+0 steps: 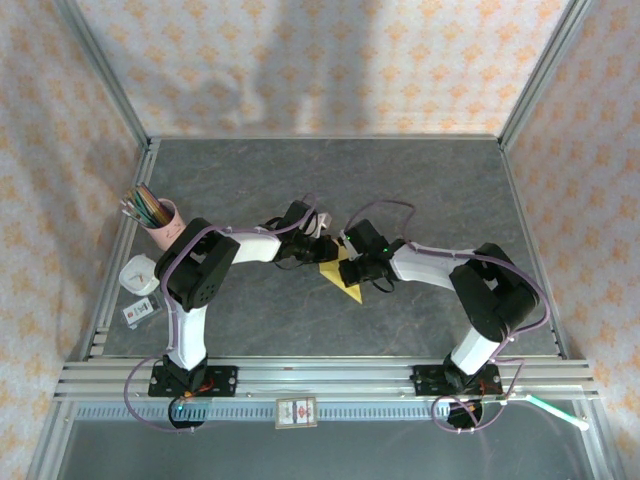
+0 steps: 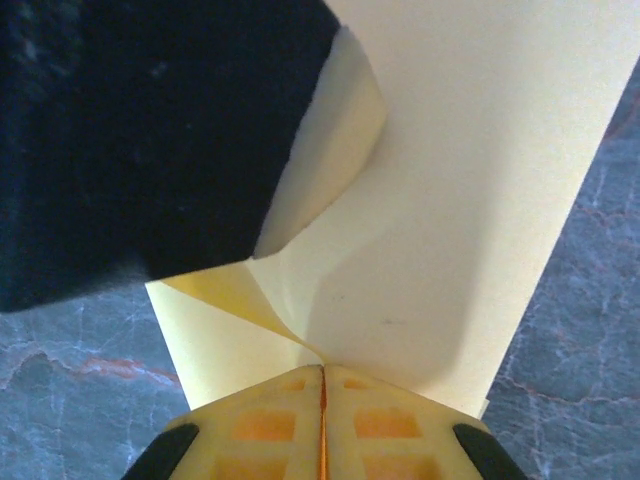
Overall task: Fold a paper plane with a square sheet of paper (pick it up from the middle)
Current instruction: Third fold the triangle at the center of the table.
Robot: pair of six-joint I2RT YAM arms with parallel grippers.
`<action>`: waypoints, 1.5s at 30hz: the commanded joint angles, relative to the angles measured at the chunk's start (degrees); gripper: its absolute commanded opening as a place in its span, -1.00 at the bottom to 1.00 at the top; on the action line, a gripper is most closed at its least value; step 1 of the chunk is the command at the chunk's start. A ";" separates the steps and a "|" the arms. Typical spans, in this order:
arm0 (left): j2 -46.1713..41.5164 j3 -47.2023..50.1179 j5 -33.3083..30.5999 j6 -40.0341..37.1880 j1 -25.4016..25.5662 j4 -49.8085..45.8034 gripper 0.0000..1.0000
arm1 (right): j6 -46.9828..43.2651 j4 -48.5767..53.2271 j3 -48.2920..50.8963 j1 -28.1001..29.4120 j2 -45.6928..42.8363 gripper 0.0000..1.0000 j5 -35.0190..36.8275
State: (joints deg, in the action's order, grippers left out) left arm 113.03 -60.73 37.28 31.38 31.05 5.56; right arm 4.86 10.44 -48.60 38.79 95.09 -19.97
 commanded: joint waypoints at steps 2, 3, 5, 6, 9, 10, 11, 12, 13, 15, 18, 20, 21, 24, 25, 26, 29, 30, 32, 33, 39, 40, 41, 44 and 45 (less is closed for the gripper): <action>3.24 0.38 -2.80 -1.08 0.07 -4.51 -0.69 | 0.58 -0.10 1.31 -0.37 -1.79 -0.84 0.72; 3.25 0.43 -2.82 -1.14 0.07 -4.54 -0.69 | 0.59 -0.14 1.32 -0.38 -1.84 -0.84 0.72; 3.27 0.33 -2.83 -1.14 0.12 -4.62 -0.69 | 0.66 -0.37 1.33 -0.46 -1.75 -0.84 0.63; 3.24 0.27 -2.82 -1.21 0.12 -4.68 -0.69 | 0.70 -0.46 1.31 -0.51 -1.67 -0.84 0.55; 3.25 0.21 -2.82 -1.20 0.12 -4.77 -0.69 | 0.73 -0.43 0.83 -0.47 -1.35 -0.84 0.63; 3.24 0.26 -2.83 -1.23 0.09 -4.77 -0.69 | 0.64 -0.43 0.66 -0.46 -1.22 -0.84 0.63; 3.25 0.19 -2.83 -1.34 0.07 -4.78 -0.69 | 0.60 -0.45 0.46 -0.49 -1.07 -0.84 0.58; 3.25 0.34 -2.82 -1.33 0.11 -4.77 -0.69 | 0.59 -0.38 0.35 -0.47 -0.89 -0.84 0.61; 3.25 0.30 -2.82 -1.32 0.11 -4.77 -0.69 | 0.66 -0.33 0.18 -0.46 -0.72 -0.84 0.46; 3.25 0.35 -2.82 -1.32 0.11 -4.77 -0.69 | 0.45 -0.13 0.15 -0.51 -0.61 -0.84 0.54; 3.25 0.26 -2.82 -1.32 0.10 -4.82 -0.69 | 0.48 -0.15 0.01 -0.55 -0.85 -0.85 0.89; 3.24 0.17 -2.74 -1.32 0.07 -4.78 -0.69 | 0.54 0.02 -0.59 -0.55 -0.92 -0.85 0.89; 3.24 0.10 -2.74 -1.32 0.10 -4.79 -0.69 | 0.50 0.09 -0.89 -0.55 -0.94 -0.85 0.81; 3.16 0.17 -2.82 -1.40 0.11 -4.86 -0.69 | 0.30 0.21 -1.22 -0.55 -0.79 -0.84 0.63; 3.16 0.21 -2.82 -1.40 0.07 -4.86 -0.69 | 0.15 0.41 -1.34 -0.55 -0.63 -0.85 0.68; 3.16 0.22 -2.82 -1.40 0.09 -4.86 -0.69 | 0.13 0.40 -1.32 -0.59 -0.52 -0.85 0.72; 3.16 0.24 -2.82 -1.39 0.13 -4.86 -0.69 | 0.04 0.30 -1.49 -0.55 -0.35 -0.84 0.37; 3.16 0.22 -2.83 -1.38 0.07 -4.86 -0.69 | 0.06 0.33 -1.56 -0.55 -0.35 -0.85 0.35; 3.16 0.26 -2.82 -1.36 0.12 -4.77 -0.69 | 0.02 0.29 -1.50 -0.55 -0.12 -0.84 0.52; 3.16 0.25 -2.83 -1.40 0.10 -4.85 -0.69 | -0.03 0.34 -1.50 -0.55 -0.03 -0.85 0.46; 3.14 0.19 -2.74 -1.32 0.12 -4.77 -0.69 | -0.03 0.34 -1.06 -0.55 0.34 -0.85 1.04; 3.16 0.28 -2.74 -1.32 0.08 -4.77 -0.69 | 0.08 0.42 -1.06 -0.62 0.60 -0.85 1.36; 3.16 0.22 -2.65 -1.32 0.07 -4.77 -0.69 | 0.17 0.46 -1.10 -0.64 0.85 -0.85 1.51; 3.03 0.26 -2.66 -1.33 0.11 -4.77 -0.69 | 0.25 0.16 -0.96 -0.64 1.33 -0.85 1.51; 3.07 0.26 -2.67 -1.32 0.09 -4.77 -0.69 | 0.32 0.11 -0.97 -0.64 1.46 -0.85 1.43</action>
State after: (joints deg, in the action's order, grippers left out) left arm 113.03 -60.73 37.26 31.38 31.03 5.54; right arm 5.08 10.46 -48.77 38.46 95.66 -19.81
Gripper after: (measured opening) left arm 0.156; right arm 0.076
